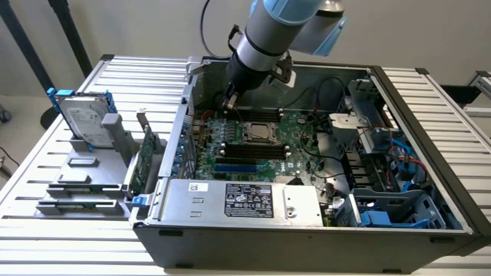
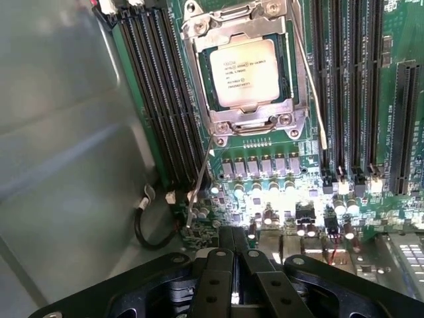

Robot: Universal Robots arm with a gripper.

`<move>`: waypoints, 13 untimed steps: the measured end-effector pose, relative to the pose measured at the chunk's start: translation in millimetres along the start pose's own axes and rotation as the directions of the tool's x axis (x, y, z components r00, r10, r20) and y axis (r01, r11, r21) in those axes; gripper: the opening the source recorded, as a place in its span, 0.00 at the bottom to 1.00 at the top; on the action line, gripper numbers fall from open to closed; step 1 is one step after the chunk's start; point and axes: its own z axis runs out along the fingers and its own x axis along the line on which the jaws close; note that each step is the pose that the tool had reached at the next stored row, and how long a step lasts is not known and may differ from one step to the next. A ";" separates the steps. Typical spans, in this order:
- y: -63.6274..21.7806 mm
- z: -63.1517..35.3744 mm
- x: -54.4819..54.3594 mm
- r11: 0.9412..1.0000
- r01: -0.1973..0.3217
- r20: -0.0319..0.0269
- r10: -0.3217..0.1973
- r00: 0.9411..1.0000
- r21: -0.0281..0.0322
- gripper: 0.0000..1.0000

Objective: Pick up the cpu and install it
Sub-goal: 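Close the cpu cover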

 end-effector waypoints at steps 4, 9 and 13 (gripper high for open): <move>-0.3 0.1 -0.1 1.000 -0.028 -0.010 0.028 1.000 -0.002 0.11; -2.8 0.9 -0.8 0.999 -0.045 -0.015 0.045 0.999 -0.001 0.11; -7.9 2.6 -2.3 0.998 -0.057 -0.020 0.057 0.998 -0.003 0.11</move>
